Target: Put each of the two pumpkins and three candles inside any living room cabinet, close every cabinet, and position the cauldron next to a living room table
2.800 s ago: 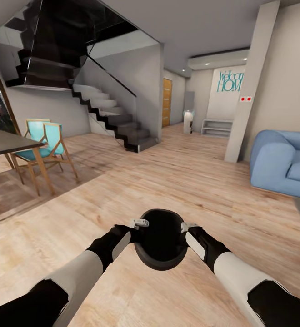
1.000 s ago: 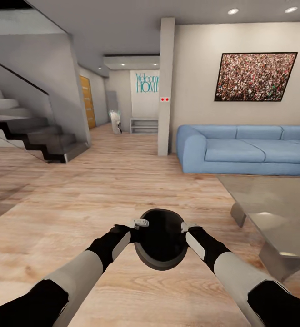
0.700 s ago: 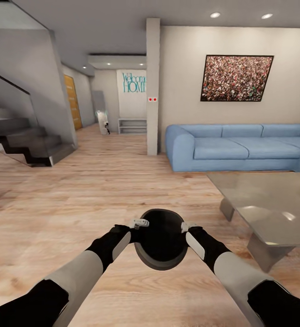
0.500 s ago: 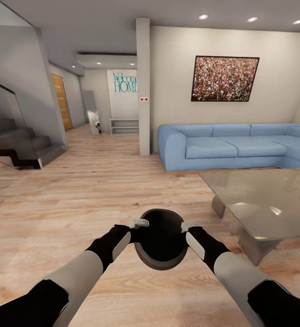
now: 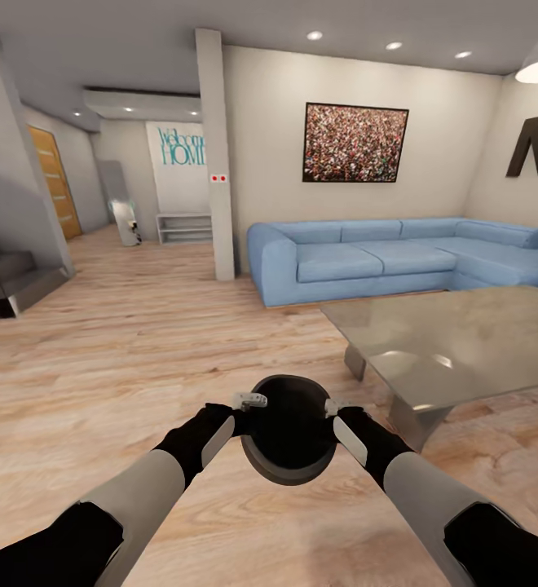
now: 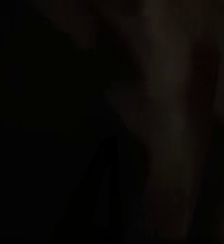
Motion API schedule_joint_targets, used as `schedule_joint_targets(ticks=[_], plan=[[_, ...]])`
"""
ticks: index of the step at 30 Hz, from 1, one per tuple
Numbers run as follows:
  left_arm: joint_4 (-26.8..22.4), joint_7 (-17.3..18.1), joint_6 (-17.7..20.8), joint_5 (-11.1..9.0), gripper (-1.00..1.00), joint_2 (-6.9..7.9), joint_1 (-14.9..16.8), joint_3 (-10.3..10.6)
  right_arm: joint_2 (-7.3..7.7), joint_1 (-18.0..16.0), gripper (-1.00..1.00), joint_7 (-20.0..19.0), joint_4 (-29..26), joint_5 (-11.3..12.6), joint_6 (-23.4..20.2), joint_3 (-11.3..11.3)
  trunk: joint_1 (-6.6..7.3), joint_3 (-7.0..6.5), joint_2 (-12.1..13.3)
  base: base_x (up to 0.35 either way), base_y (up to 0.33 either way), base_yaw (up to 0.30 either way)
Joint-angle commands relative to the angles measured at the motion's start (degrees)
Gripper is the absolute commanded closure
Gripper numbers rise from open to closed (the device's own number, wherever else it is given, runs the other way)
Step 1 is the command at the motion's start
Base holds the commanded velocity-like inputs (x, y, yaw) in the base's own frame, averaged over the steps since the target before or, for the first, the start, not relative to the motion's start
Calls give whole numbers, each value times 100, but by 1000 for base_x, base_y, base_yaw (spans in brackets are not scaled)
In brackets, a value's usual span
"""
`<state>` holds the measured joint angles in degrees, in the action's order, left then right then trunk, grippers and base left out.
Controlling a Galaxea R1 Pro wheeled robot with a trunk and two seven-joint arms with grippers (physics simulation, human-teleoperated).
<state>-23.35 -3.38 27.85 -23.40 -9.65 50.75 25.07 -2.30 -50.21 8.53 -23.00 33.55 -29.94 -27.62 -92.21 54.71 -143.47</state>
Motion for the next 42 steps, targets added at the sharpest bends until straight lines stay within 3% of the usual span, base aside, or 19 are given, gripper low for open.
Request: schedule_joint_targets(ticks=[1,42], plan=[[-90,-36,-96,-77,100,7,5,77,28,-6,100,70,11,-112,-47,11,2,5,-4,0,72,-296],[-90,-23,-95,-77,100,7,5,77,28,-6,100,70,6,-112,-47,12,2,5,-4,96,276,-296]])
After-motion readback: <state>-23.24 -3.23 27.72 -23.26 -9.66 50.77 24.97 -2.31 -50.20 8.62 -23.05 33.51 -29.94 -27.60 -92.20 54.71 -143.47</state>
